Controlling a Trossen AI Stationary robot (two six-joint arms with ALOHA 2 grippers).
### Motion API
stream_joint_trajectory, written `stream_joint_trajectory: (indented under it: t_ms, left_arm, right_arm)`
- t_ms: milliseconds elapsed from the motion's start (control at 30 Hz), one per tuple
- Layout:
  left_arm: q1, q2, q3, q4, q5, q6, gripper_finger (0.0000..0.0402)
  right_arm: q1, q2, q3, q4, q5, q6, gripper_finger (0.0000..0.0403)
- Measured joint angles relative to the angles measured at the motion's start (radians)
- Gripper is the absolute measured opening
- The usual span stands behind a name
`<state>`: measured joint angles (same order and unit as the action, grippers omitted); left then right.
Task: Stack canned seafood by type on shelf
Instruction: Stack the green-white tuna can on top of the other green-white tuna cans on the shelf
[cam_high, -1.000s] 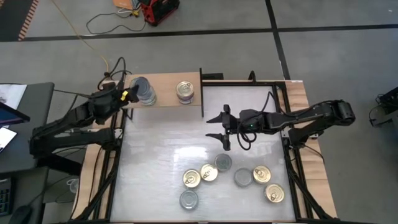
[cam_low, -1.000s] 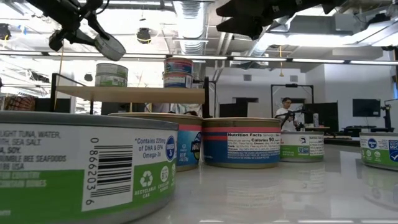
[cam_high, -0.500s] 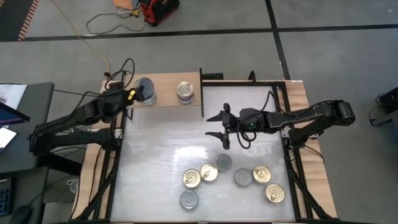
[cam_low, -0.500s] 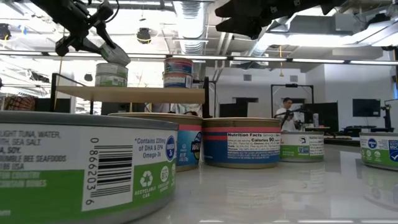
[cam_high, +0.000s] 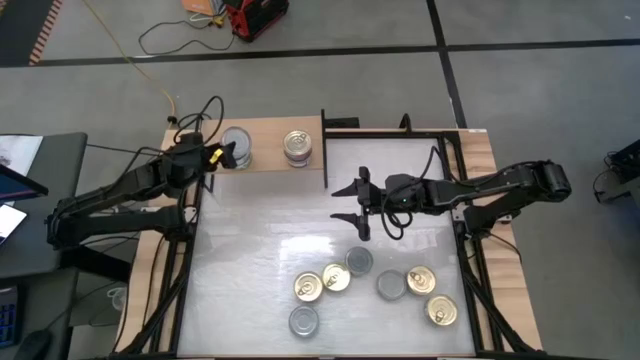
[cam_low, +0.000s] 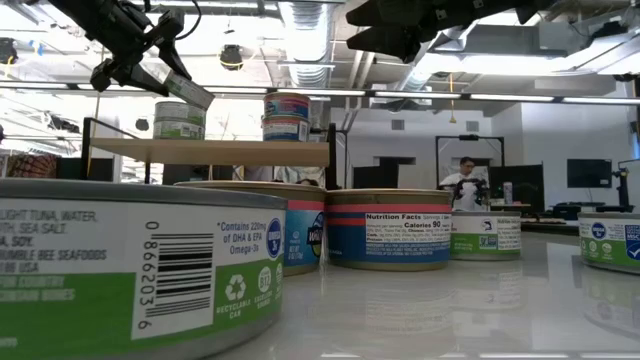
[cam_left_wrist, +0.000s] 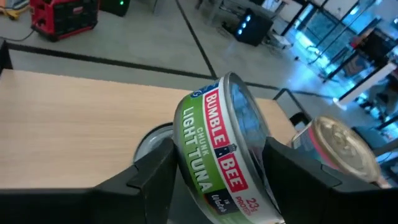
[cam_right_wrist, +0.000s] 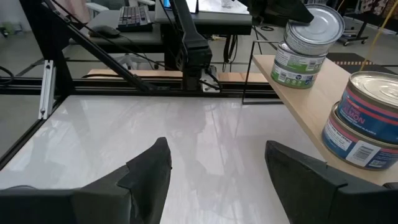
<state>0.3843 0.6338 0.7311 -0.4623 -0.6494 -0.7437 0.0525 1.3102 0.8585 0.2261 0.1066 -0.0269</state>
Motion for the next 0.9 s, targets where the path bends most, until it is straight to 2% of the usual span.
stream_joint_trajectory:
  t_ms: [500, 900]
  left_arm:
    - [0.000, -0.007, 0.001, -0.024, 0.012, 0.147, 0.0229]
    - [0.000, -0.022, 0.001, -0.059, -0.021, 0.169, 0.0280]
  right_arm:
    - [0.000, 0.000, 0.000, 0.001, -0.001, 0.000, 0.0286]
    - [0.000, 0.000, 0.000, 0.001, -0.003, 0.000, 0.0285]
